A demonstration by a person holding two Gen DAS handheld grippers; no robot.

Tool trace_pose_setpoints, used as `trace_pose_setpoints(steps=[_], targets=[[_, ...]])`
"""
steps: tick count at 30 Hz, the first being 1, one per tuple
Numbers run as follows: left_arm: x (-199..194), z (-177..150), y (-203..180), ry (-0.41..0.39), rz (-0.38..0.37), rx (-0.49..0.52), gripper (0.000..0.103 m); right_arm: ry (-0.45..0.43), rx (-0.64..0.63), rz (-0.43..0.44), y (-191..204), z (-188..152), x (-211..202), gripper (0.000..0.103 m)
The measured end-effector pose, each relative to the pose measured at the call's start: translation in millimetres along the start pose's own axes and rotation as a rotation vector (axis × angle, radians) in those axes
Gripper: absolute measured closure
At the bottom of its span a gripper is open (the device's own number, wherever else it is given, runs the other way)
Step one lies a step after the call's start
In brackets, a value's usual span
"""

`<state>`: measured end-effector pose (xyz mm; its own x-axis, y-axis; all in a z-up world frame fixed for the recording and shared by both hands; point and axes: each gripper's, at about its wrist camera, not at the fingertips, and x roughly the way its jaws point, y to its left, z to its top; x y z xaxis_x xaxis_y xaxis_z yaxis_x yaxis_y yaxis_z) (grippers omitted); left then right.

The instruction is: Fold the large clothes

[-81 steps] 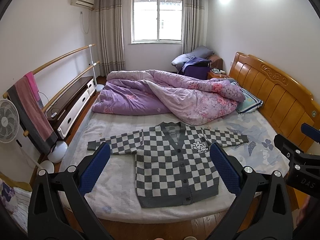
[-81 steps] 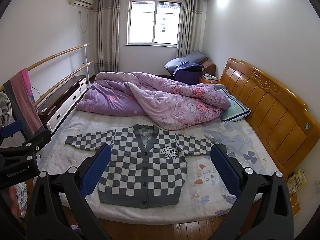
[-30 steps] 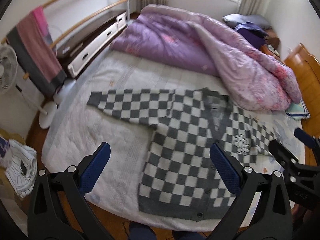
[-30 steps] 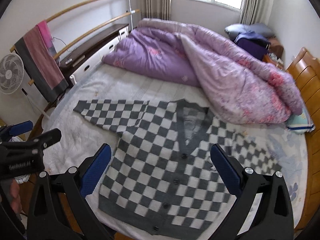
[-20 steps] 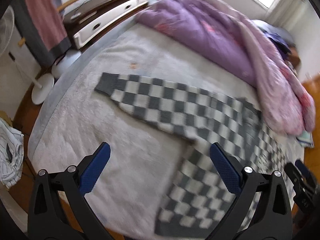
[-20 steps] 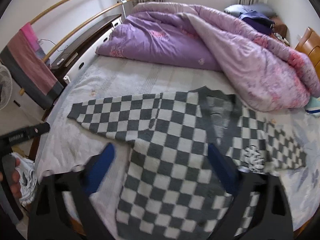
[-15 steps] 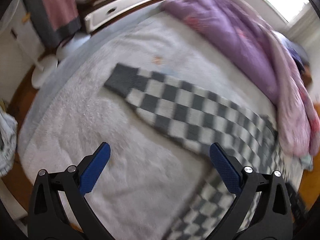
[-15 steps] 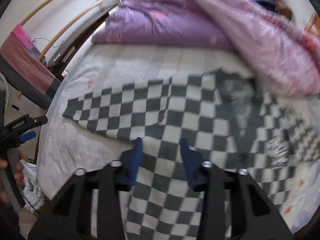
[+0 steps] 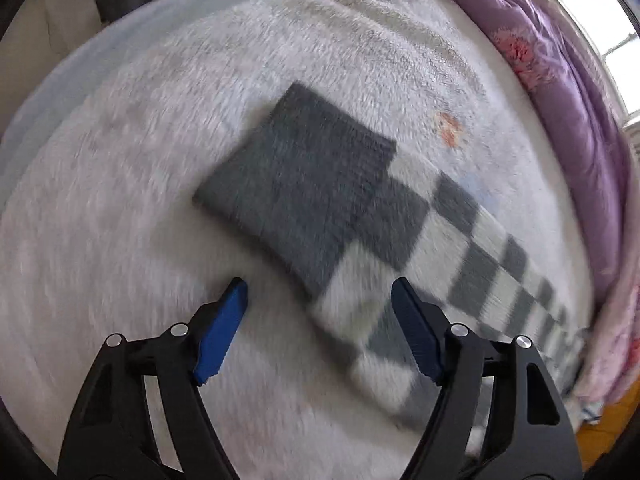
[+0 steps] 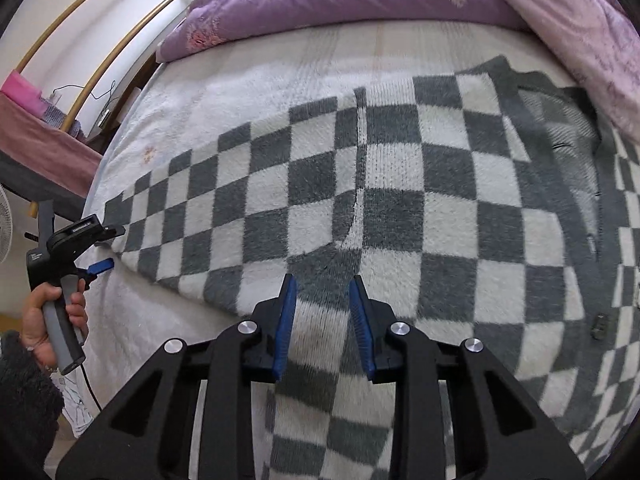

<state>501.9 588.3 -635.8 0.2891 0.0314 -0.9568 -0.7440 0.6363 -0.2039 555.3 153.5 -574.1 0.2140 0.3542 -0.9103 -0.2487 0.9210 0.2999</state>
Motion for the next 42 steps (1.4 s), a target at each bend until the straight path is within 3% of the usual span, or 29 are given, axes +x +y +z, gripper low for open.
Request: trace_pose_setpoints(steps=[1,2,3,4,5,8,10,14,18,22,26,32,38,42], targets=[[0.9,2.3,-4.3,-0.014,0.017,0.025,0.031,0.000,0.001,0.001,-1.7,1.0,4.5,0.077],[2.2,4.6,-7.7,-0.023,0.036,0.048,0.045,0.004,0.006,0.010,-3.4,2.5,8.7,0.077],[3.7,7.9,-10.5,-0.034,0.063,0.076,0.051,0.000,0.009,0.018,-5.0,3.5,10.7,0.077],[3.3,9.2,-12.3,-0.037,0.067,0.087,0.066,-0.002,0.009,0.024,-5.2,5.0,12.8,0.077],[1.1,10.7,-12.7,-0.049,0.046,0.101,0.093,0.010,0.013,0.038,-5.3,5.8,19.1,0.079],[-17.1,9.7,-14.5,-0.086,0.007,0.128,0.094,0.063,0.038,0.080,-9.5,4.7,39.2,0.091],[-45.7,4.1,-19.2,-0.147,-0.021,0.161,0.094,0.139,0.067,0.050,-14.9,0.6,61.5,0.101],[-115.5,-15.6,-50.3,-0.270,-0.075,0.229,0.094,0.187,0.135,0.088,-33.2,-5.5,87.2,0.103],[-180.9,-55.0,-114.4,-0.366,-0.174,0.289,0.094,0.221,0.095,0.128,-34.5,0.3,77.8,0.103],[-221.8,-109.0,-198.8,-0.416,-0.252,0.399,0.094,0.115,0.123,0.255,-67.1,0.9,19.5,0.102],[-230.3,-175.3,-292.1,-0.401,-0.293,0.519,0.094,-0.047,0.144,0.229,-142.7,-7.0,-66.7,0.102],[-181.0,-275.9,-426.1,-0.321,-0.291,0.644,0.094,-0.207,0.194,0.038,-298.0,-37.4,-179.6,0.099],[-108.0,-377.2,-510.2,-0.218,-0.220,0.798,0.094,-0.246,0.366,-0.152,-462.5,-89.2,-239.6,0.099],[-63.8,-423.2,-538.8,-0.158,-0.185,0.858,0.094,-0.250,0.530,-0.214,-539.9,-115.4,-246.7,0.098]])
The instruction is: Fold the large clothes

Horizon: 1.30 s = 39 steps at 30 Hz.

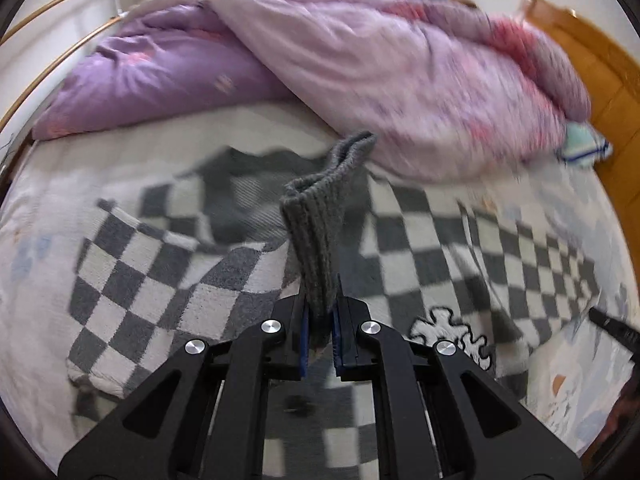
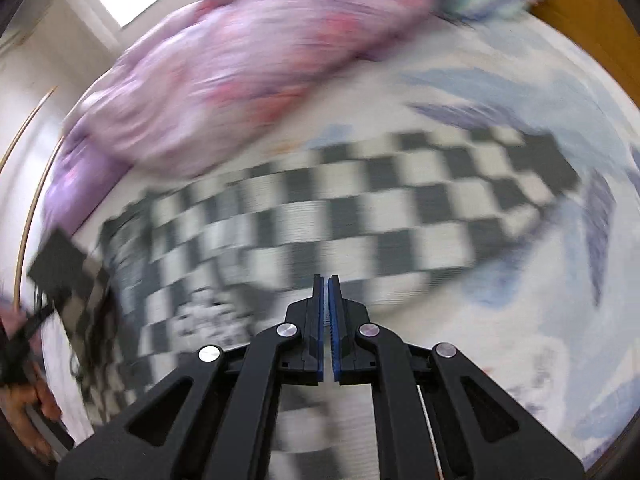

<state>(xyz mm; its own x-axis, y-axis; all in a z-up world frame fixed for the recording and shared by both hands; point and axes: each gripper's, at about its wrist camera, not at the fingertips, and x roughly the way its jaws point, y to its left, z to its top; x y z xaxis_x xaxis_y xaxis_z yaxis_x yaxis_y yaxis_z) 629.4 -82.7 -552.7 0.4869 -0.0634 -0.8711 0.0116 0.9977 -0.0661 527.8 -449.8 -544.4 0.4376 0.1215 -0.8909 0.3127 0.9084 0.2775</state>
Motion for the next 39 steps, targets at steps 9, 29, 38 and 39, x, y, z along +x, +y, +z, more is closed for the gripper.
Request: trace_pose_setpoints(steps=[9,29,38,39], targets=[[48.0,-25.0,-39.0,0.139,-0.110,-0.005,0.035,-0.074,0.457,0.051,-137.0,-11.8,23.2,0.092],[77.6,-44.0,36.8,0.234,0.088,-0.131,0.023,-0.111,0.497,0.006,-168.4,26.6,51.0,0.090],[56.9,-46.3,61.6,0.209,-0.050,-0.133,0.021,-0.324,0.007,-0.013,0.9,50.2,-47.5,0.091],[44.8,-45.9,70.3,0.190,-0.055,-0.139,0.021,-0.337,-0.046,-0.007,27.5,47.8,-53.9,0.091]])
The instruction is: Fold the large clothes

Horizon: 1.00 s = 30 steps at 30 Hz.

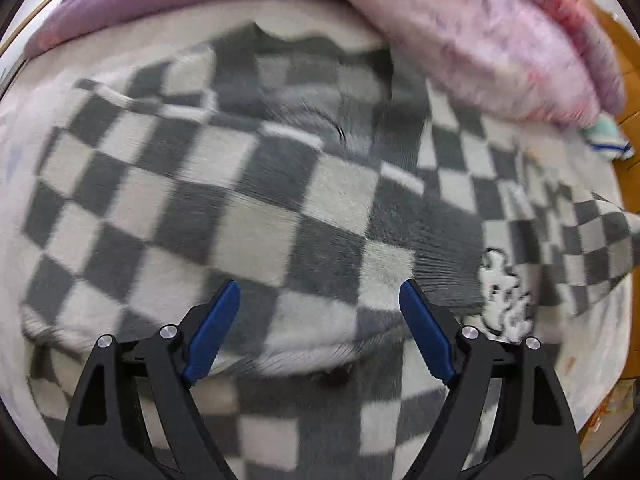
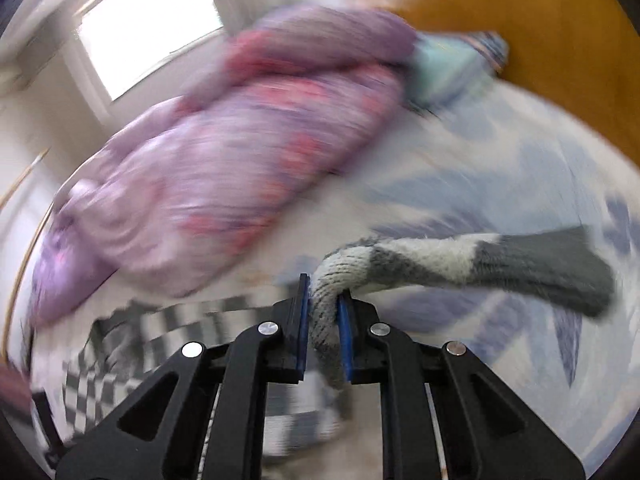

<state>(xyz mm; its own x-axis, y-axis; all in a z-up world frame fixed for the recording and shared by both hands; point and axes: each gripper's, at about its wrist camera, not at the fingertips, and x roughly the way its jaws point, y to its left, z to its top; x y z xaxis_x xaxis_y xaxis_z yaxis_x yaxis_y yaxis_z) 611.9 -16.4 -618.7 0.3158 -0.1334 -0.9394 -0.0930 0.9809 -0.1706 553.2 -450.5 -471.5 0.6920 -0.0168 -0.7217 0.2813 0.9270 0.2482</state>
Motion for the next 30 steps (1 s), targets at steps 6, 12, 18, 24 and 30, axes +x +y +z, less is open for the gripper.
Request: trace_pose_setpoints(steps=[6,12,18,24,30], targets=[[-70.0,-4.2,84.5,-0.099,0.017,-0.092,0.021,-0.015,-0.334,0.151,188.1,-38.1,-19.9,0.091],[-103.3,-9.5,175.1,-0.120,0.096,-0.197,0.021,0.182,-0.735,0.291,354.9,-178.6,1.5,0.080],[-109.1,-23.0,229.6,-0.091,0.096,-0.258,0.020,0.441,-0.802,0.243,361.6,-255.8,35.7,0.068],[-88.1,-12.2,231.0,-0.067,0.064,-0.255,0.020,0.385,-0.581,0.230,306.3,-196.8,31.2,0.068],[-61.9,16.6,218.5,-0.038,0.079,-0.180,0.019,0.467,-0.251,-0.057,202.3,-155.1,94.9,0.072]])
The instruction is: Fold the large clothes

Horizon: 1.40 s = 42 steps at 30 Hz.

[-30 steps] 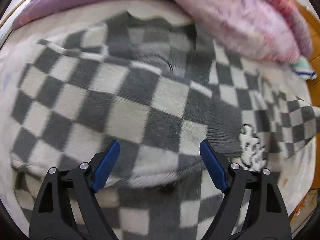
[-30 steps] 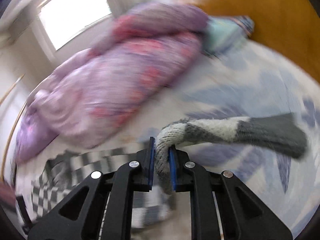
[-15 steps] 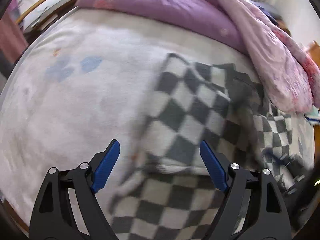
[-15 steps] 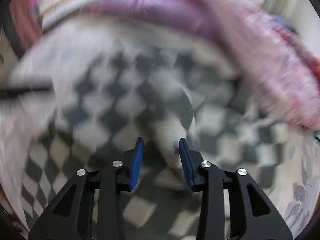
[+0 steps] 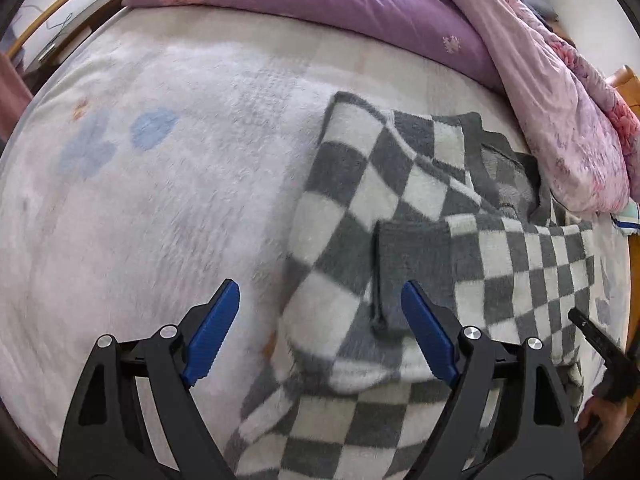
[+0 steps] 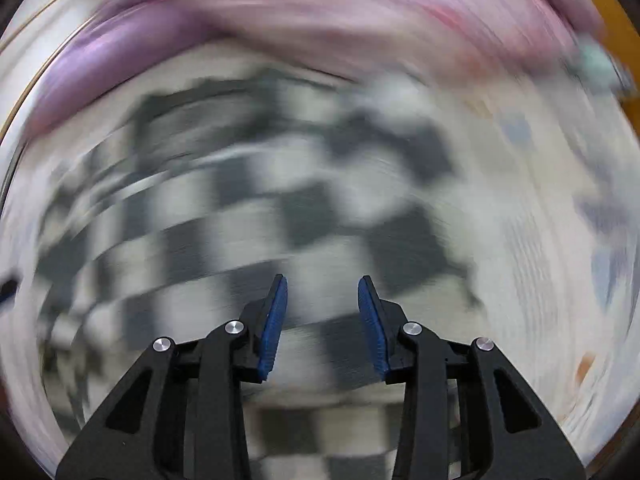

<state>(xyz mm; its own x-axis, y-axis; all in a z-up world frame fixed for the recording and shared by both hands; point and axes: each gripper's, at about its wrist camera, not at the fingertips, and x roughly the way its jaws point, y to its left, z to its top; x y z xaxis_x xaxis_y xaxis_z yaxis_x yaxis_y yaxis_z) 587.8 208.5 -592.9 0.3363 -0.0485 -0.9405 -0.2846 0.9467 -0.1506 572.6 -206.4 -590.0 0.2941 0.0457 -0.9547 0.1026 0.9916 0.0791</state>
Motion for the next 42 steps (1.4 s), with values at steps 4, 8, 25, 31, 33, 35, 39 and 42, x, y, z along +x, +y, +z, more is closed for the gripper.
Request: trace_pose_setpoints(steps=[4,8,25,31,33,35,39,42], targets=[[3.8,30.1,-9.7,-0.013,0.002,0.033,0.019,0.118,0.101,0.026,-41.0,13.1,42.8,0.086],[11.6,58.9,-19.1,-0.021,0.027,0.065,0.019,0.112,0.110,0.036,-41.4,42.9,26.7,0.081],[102.0,133.2,-20.7,0.100,0.102,0.076,0.018,0.065,0.364,0.211,-83.9,157.6,70.1,0.042],[120.7,132.4,-9.8,0.130,-0.009,0.026,0.064,0.147,0.345,0.208,-88.6,154.1,97.0,0.075],[113.8,131.3,-12.7,0.116,-0.030,0.032,0.078,0.128,0.335,0.246,-89.5,150.8,89.5,0.080],[99.6,127.6,-18.2,0.079,-0.021,0.077,0.081,0.074,0.287,0.240,-84.8,146.4,72.0,0.083],[50.4,117.3,-16.5,-0.017,-0.069,0.076,0.083,-0.034,0.228,0.252,-77.4,131.5,22.3,0.084],[0.7,99.1,-21.0,-0.081,-0.090,0.096,0.083,-0.092,0.189,0.275,-72.7,116.6,-17.0,0.084]])
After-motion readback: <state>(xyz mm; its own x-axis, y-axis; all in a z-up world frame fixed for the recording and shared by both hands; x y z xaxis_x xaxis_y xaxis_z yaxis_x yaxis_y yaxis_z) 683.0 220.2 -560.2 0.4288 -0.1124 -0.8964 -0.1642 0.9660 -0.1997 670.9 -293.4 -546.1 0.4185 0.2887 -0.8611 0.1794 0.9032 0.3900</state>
